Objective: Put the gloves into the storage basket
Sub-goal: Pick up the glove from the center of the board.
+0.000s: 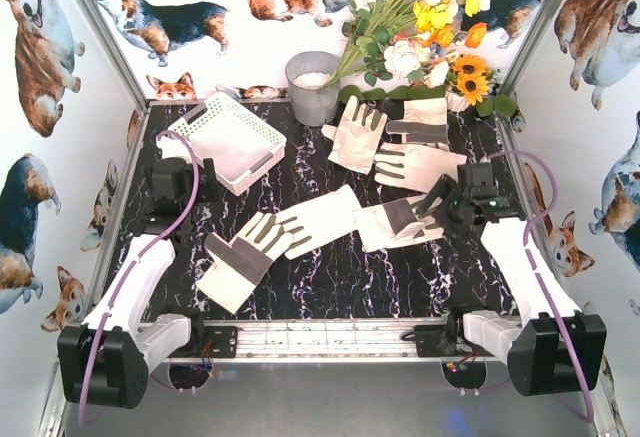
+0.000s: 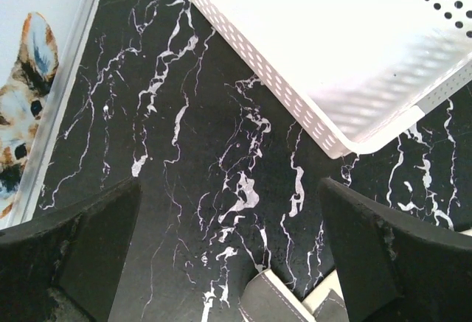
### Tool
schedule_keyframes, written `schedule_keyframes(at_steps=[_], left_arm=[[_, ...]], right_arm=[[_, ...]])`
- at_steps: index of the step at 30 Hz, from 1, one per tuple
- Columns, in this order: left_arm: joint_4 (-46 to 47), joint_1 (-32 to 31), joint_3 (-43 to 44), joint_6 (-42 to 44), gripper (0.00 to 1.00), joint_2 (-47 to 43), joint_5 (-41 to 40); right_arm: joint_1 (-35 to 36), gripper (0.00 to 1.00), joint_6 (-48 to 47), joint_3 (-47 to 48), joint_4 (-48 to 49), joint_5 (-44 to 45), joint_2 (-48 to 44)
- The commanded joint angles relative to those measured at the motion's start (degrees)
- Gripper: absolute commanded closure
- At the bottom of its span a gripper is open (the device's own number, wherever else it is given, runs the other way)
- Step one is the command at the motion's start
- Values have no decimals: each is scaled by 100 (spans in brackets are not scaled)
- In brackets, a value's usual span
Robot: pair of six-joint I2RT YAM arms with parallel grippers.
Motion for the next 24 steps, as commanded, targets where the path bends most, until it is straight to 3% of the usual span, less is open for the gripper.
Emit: schedule_keyframes(at_steps=[1,16,24], left_arm=[[-327,-205,279,43,0,-131,-513],[-737,-313,610,-29,0,-253,-654],[-994,-324,726,-87,0,-284,-609]], right_arm=[[-4,17,576,-353,-67,-332,-368],[14,19,1246,-719,663,-564,-252],[52,25,1264,-517,938,-700,641]])
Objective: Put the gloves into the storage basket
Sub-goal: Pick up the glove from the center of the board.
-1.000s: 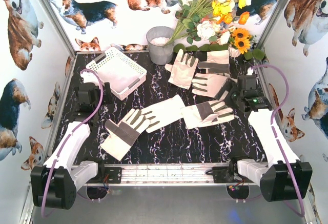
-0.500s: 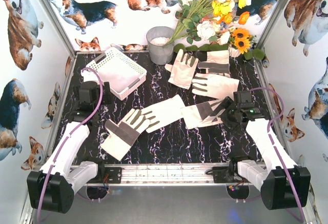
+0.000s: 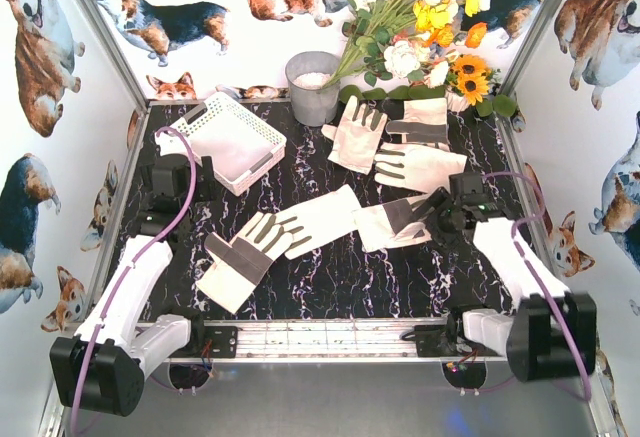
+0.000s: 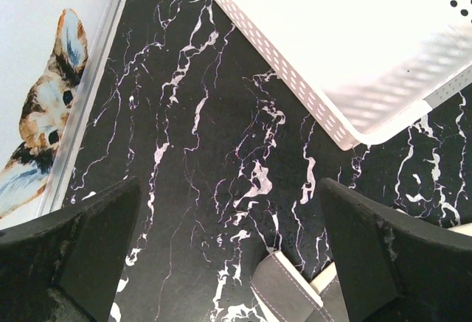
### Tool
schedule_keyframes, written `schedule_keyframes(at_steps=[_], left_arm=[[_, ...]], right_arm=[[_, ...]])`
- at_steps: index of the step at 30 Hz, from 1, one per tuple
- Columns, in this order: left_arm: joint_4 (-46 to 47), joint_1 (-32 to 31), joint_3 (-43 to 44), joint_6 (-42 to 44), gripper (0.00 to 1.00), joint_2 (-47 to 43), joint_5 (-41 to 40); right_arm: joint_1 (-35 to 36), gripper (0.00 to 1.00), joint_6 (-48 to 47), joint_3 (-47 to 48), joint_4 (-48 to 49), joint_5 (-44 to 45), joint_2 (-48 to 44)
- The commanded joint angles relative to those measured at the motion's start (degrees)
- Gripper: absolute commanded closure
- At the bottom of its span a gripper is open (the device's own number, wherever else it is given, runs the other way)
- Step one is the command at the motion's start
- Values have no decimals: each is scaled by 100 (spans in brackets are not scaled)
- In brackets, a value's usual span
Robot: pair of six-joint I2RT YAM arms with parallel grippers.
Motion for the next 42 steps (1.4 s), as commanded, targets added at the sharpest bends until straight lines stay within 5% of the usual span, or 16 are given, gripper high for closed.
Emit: schedule_keyframes(at_steps=[1,12,21,26,33,42], left_arm=[[-211,-31,244,-75,0,-90,27],[-418,-75,325,-85,0,-7,35],[-380,-91,281,-103,0,176,-75],[-164,-134,138,-42,0,15,11],[-1,-319,137,370,0,345,2079],[417,-648,139,-826,0,488,4195]], right_arm=[[76,25,95,309,454,-176,661],[364,46,17,501,522,8,1533],[409,99,-169,495,272,39,1423],[409,100,-700,676,54,11,766],[827,100,-1961,977,-300,-83,-438],[1763,100,-2499,784,1278,-2406,-848]])
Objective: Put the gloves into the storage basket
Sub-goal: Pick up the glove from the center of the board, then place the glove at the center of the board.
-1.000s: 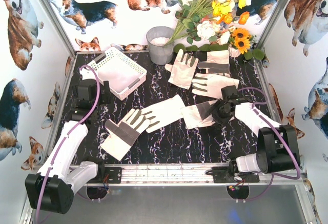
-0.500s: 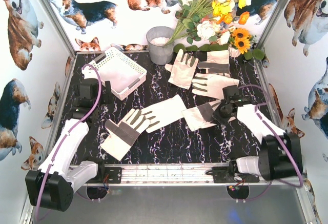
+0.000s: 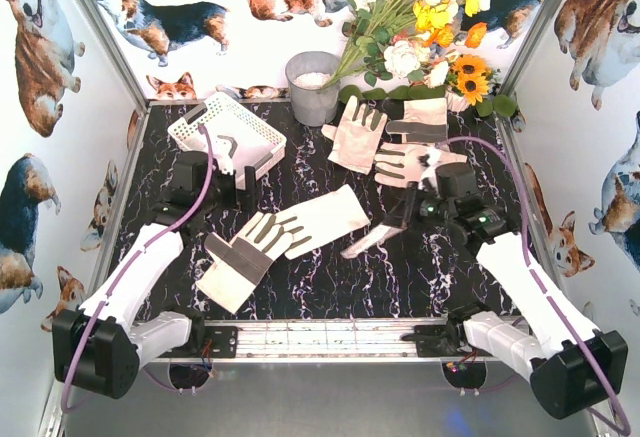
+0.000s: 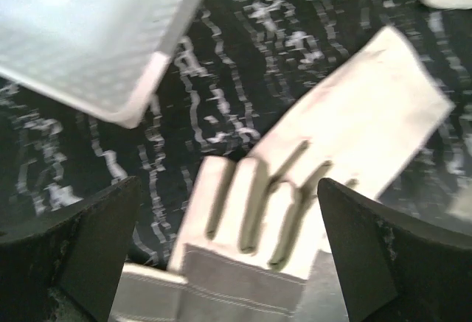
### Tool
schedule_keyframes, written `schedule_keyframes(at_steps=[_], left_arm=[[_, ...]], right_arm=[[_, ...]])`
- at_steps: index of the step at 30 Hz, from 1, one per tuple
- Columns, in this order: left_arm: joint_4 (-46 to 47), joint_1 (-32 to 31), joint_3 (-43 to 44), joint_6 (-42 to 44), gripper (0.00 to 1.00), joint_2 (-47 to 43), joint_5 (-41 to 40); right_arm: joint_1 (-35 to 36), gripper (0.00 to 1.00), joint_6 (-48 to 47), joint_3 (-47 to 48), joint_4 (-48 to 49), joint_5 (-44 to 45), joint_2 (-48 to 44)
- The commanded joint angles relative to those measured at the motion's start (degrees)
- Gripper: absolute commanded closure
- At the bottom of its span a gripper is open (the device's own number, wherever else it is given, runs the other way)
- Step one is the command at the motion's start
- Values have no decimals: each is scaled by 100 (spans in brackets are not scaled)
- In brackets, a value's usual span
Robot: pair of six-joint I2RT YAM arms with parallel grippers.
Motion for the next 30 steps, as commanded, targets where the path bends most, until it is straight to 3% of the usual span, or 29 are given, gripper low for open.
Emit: schedule_keyframes(at_steps=[1,7,10,14,19,22,30], left_arm=[[257,-64,97,-948,0,-149,1277],[45,-211,-79,-2016,0,-851,1536],[202,-502,-657,-2742,0,-1198,1614],[546,-1384,-1533,-3766,5,-1573,1014],[875,-1980,-1972,-4428,17,-1394,519],[1498,-2426,-2113,-4755,24,-943,324],[1646,-3490,-1562,-4766,37,572,-641]], right_arm=[[514,100,-563,77,1154,-1425,-10],[1394,100,-766,227,1546,-2594,501],[1763,100,-694,107,1535,-2650,777],[1898,100,-423,-383,1058,-2120,1260],[1898,100,-272,-613,376,-1278,1673],[1898,100,-187,-548,1,-736,1708],[1907,100,-349,-403,-638,371,1557]])
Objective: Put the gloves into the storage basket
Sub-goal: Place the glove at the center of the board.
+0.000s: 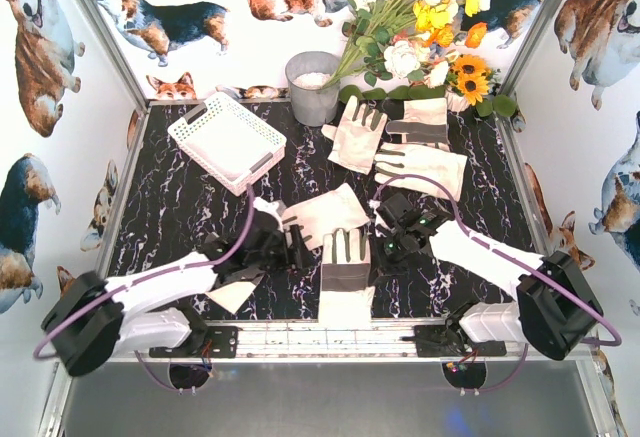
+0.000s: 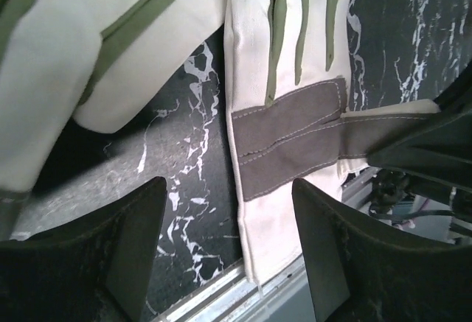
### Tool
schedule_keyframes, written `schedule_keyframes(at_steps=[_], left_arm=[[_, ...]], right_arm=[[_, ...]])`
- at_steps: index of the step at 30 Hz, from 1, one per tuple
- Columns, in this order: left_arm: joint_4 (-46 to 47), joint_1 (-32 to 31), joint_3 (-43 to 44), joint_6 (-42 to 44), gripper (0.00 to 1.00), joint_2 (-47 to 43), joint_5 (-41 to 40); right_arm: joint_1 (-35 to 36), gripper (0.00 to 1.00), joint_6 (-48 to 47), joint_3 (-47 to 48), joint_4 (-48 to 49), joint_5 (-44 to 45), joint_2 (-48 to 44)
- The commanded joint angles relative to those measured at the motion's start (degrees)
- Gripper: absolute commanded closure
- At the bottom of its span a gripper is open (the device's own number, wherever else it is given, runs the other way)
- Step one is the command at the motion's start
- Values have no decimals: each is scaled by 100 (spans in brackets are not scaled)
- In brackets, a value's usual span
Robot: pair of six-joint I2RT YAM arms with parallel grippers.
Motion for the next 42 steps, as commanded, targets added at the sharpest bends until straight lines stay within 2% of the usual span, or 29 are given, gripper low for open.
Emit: schedule_keyframes(at_steps=[1,5,13,18,21,23,28,34,42], left_arm=[[566,-393,305,-180,38,551,-680],[1338,-470,235,-454,47,980,-830],[2548,-491,512,-504,53,2027,-970],[2624,-535,860,-376,54,2770,-1037],[2268,-582,1161,-168,64,3130,-1220],[2022,-587,1275,-98,76,3296,-1424],[1563,-587,1189,-233,100,3147,-2177],[703,-523,794,-364,100,2257,-3124],[508,-78,223,-146,100,1456,-2836]], right_arm=[[18,100,-90,233,-310,743,-272],[18,100,-87,135,-307,1016,-398],[18,100,179,-98,89,996,-507],[18,100,197,-35,140,1099,-428],[18,100,231,28,174,1229,-430],[18,100,293,-21,329,1303,-469],[18,100,358,-81,997,1046,-211],[26,100,41,529,1323,789,646],[27,100,-170,942,1693,652,1300]])
